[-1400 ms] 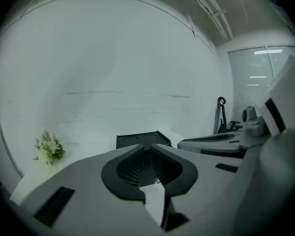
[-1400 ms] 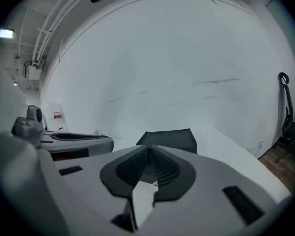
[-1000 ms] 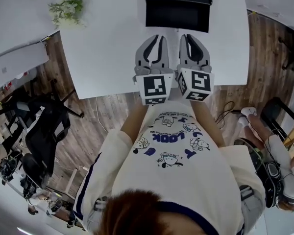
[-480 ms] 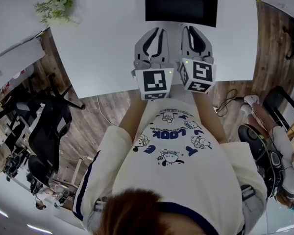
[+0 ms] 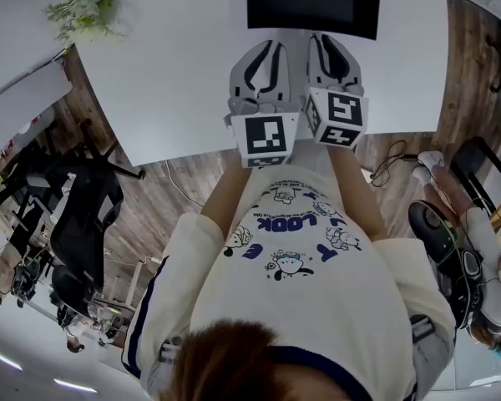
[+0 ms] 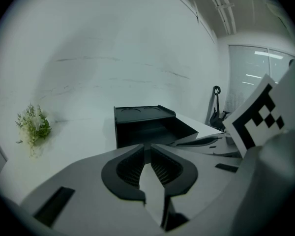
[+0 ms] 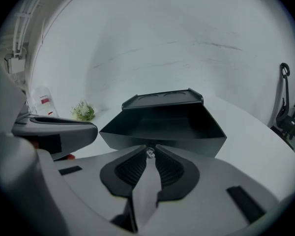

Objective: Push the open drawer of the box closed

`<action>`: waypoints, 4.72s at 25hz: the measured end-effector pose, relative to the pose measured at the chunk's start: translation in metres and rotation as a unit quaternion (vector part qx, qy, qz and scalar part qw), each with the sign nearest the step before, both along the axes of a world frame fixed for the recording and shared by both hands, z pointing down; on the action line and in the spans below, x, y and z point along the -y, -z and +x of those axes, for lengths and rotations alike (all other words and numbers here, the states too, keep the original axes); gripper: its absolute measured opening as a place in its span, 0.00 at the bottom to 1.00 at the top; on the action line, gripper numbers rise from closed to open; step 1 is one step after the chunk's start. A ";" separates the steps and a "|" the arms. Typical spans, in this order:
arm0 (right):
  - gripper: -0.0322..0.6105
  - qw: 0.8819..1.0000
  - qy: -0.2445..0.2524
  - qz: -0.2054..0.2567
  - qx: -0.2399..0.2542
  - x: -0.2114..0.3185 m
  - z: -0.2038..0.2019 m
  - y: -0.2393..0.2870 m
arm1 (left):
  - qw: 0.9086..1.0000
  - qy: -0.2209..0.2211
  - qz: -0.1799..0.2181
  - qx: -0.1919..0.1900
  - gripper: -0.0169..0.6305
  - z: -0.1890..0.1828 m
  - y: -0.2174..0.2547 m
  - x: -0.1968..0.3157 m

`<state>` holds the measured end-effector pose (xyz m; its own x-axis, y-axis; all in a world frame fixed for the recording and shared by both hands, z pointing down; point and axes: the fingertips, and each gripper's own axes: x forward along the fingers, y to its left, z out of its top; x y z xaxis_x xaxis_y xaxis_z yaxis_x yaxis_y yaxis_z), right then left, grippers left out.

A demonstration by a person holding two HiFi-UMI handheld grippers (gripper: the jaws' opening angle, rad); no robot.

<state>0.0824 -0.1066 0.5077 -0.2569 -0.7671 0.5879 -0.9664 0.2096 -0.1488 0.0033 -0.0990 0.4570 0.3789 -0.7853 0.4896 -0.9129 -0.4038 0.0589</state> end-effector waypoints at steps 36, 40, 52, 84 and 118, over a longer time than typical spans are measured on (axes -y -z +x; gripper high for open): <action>0.18 0.999 0.033 -0.026 0.024 0.004 -0.004 -0.016 | 1.000 0.020 -0.013 -0.007 0.10 0.001 -0.003 -0.001; 0.18 0.999 0.031 -0.030 0.028 0.003 -0.004 -0.016 | 1.000 0.020 -0.009 -0.007 0.10 0.003 0.000 0.003; 0.18 0.999 0.030 -0.029 0.029 0.020 0.000 -0.015 | 1.000 0.025 -0.012 -0.012 0.10 0.008 0.001 0.014; 0.18 0.999 0.027 -0.007 0.037 0.082 0.002 -0.014 | 0.999 0.032 -0.023 -0.017 0.10 0.006 -0.009 0.046; 0.19 0.999 0.015 0.004 0.040 0.115 0.003 -0.013 | 0.998 0.038 -0.034 -0.020 0.10 0.000 -0.017 0.054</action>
